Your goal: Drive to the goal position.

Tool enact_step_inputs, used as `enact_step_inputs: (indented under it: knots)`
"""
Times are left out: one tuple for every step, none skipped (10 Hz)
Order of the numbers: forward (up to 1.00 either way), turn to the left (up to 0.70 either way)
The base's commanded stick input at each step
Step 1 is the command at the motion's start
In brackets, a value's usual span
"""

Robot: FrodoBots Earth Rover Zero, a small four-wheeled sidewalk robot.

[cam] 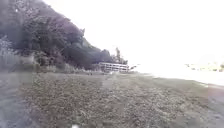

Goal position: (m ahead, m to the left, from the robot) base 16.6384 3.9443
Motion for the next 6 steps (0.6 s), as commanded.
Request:
enact_step_inputs:
  knots:
    - [0.45,-0.27]
    - [0.45,-0.27]
    - [0.45,-0.27]
    - [0.45,-0.27]
    - [0.45,-0.27]
    - [0.45,-0.27]
